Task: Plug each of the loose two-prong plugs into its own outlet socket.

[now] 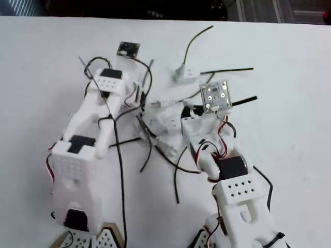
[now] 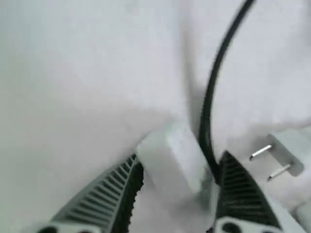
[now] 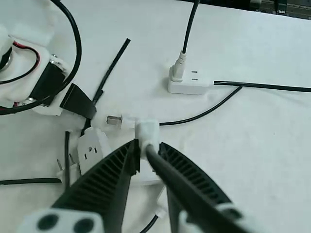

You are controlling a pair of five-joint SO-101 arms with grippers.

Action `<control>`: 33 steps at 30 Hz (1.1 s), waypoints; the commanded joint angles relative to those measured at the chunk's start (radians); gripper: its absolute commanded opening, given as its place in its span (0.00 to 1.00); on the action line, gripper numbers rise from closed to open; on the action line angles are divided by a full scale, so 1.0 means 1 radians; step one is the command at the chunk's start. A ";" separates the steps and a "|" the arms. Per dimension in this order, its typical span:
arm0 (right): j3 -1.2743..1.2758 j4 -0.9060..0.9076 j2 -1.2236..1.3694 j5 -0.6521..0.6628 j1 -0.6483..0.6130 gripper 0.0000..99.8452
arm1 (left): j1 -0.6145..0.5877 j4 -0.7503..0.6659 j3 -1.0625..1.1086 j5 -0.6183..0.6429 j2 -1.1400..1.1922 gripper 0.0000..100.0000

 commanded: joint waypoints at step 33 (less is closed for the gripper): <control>-0.006 -0.019 -0.008 -0.008 0.015 0.02 | 0.016 0.325 0.592 -0.420 -1.040 0.02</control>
